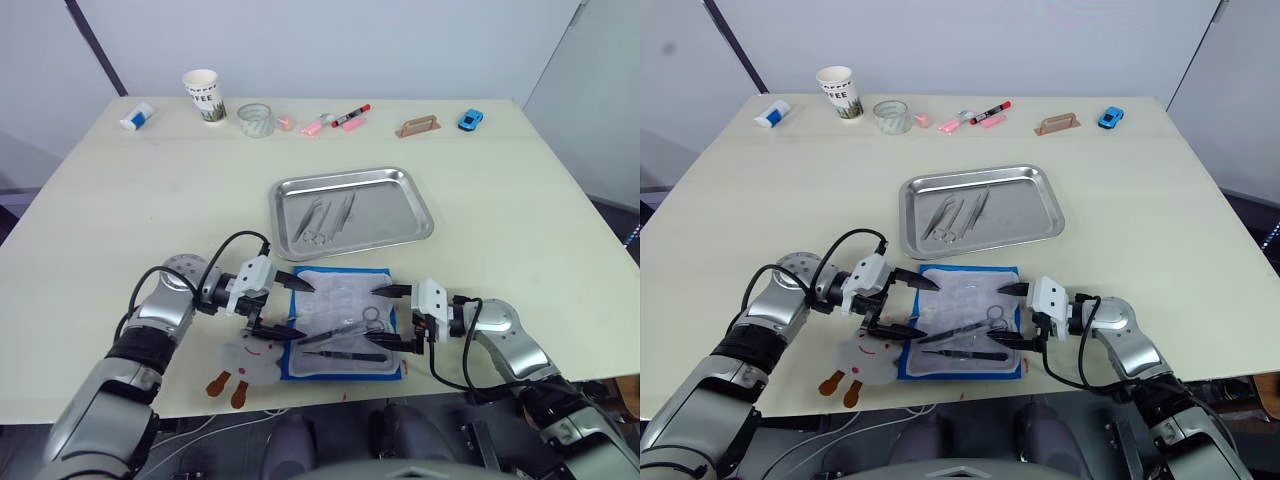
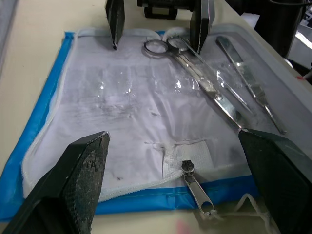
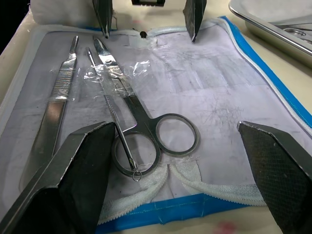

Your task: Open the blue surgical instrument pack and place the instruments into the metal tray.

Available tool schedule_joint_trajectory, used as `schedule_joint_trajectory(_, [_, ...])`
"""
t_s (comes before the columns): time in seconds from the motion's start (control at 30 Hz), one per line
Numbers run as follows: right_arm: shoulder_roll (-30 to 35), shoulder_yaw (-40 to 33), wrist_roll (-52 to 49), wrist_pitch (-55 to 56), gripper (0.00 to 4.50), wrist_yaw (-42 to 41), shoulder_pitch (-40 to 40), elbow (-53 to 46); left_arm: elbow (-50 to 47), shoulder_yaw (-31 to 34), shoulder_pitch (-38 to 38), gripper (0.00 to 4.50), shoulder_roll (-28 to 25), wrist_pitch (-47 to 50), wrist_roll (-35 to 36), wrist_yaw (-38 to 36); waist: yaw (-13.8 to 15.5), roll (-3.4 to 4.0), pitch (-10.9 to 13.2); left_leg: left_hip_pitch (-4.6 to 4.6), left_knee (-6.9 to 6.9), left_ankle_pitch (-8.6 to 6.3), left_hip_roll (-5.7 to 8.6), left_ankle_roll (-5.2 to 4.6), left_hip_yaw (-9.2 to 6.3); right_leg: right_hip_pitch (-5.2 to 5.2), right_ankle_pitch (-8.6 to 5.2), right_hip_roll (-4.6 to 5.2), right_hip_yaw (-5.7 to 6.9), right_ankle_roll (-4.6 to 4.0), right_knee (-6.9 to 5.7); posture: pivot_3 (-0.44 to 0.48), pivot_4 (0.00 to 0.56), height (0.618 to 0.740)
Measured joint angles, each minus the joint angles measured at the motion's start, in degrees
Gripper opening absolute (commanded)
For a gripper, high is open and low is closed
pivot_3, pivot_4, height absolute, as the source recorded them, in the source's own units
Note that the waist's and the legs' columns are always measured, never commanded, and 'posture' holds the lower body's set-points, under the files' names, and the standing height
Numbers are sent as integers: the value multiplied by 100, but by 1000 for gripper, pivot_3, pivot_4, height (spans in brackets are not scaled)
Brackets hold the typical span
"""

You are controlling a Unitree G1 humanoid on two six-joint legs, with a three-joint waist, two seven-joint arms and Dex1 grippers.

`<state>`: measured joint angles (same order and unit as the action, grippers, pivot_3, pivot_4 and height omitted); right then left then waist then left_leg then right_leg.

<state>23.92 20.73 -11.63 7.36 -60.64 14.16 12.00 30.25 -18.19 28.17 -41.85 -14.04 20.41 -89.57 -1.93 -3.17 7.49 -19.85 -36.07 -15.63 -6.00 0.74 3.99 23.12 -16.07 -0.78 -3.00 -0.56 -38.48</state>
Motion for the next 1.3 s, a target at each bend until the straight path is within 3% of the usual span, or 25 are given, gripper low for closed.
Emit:
schedule_joint_trajectory(0.5, [171, -239, -4, -428, 4389, 235, -350, -631, 564, -270, 323, 4465, 211, -615, -139, -21, 119, 59, 17, -8, 0, 0, 19, 0, 3, 6, 0, -7, -1, 3, 1, 0, 150, 725])
schedule_joint_trajectory(0.67, [417, -379, -80, -834, 4389, 280, -658, -1243, 581, -326, 374, 4465, 292, -662, -130, -42, 150, 127, 11, -85, -12, 1, 37, -1, -11, 57, 5, -13, 5, 17, -1, 0, 150, 725])
schedule_joint_trajectory(0.9, [836, -738, -490, -1436, 4389, 232, -1106, -2047, 576, -407, 423, 4465, 295, -665, -78, -49, 133, 148, 28, -102, -17, 0, 67, -3, -25, 59, 0, -9, 2, 50, 0, 0, 150, 725])
schedule_joint_trajectory(1.3, [1377, -1099, -996, -2274, 4389, 185, -1110, -3324, 585, -440, 441, 4465, 293, -715, -10, -49, 131, 158, 60, -116, -22, 0, 76, -3, -44, 59, 2, -9, 13, 63, 0, 0, 150, 725])
